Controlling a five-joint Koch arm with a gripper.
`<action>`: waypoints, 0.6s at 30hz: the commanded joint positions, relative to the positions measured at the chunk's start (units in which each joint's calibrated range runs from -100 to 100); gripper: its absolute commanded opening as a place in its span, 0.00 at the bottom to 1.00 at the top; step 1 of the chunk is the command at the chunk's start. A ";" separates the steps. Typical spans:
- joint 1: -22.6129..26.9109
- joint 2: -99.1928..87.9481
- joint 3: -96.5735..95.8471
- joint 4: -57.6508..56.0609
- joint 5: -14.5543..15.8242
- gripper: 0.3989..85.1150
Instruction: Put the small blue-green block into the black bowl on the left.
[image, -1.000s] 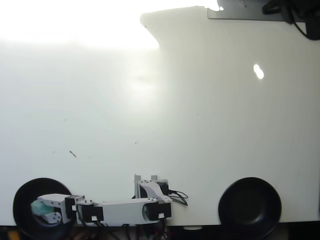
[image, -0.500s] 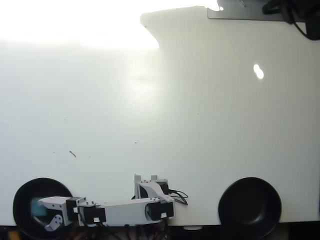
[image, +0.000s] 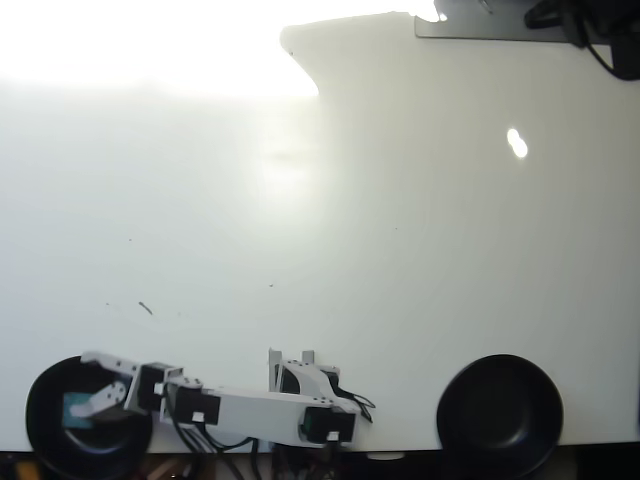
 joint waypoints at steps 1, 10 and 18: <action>-2.69 -3.87 1.27 0.29 3.76 0.50; -13.68 -9.76 -0.77 -5.38 11.14 0.50; -21.15 -14.69 -5.76 -7.74 17.88 0.50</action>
